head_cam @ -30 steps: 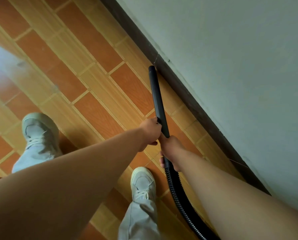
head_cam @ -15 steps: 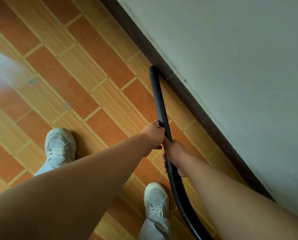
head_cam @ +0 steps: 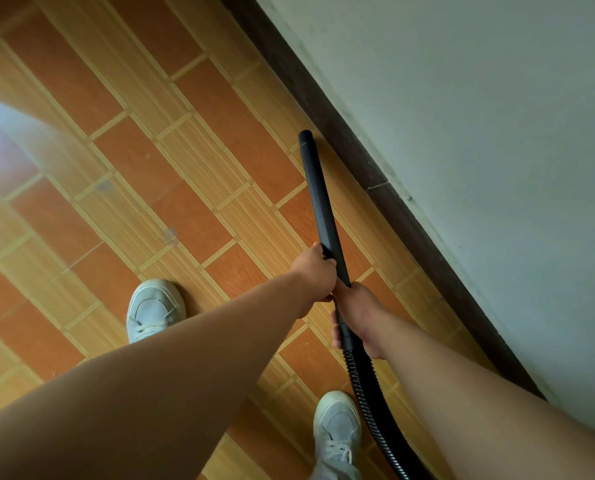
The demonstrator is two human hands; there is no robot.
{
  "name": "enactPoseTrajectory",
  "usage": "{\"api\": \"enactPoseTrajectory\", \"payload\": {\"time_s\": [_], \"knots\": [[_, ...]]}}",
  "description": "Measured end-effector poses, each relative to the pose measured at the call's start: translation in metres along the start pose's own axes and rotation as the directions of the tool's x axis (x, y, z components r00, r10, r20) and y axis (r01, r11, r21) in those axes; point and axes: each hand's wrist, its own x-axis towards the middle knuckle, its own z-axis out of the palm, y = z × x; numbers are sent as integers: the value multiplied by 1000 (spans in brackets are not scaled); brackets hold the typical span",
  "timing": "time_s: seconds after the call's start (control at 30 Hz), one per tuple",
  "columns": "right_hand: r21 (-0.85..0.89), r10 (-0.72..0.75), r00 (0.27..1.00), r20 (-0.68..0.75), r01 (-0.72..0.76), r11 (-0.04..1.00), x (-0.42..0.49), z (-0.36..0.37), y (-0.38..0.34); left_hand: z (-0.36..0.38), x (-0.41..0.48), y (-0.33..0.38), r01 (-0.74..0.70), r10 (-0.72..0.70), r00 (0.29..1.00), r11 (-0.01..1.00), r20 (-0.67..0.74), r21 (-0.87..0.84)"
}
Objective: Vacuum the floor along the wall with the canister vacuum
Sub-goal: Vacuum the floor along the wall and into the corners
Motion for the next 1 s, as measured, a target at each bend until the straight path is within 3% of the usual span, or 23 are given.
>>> {"api": "enactPoseTrajectory", "payload": {"time_s": [1.0], "knots": [[-62,-109,992,56,113,992,24,127,-121,-168,34,37,-68,66,994,998,-87,-14]]}}
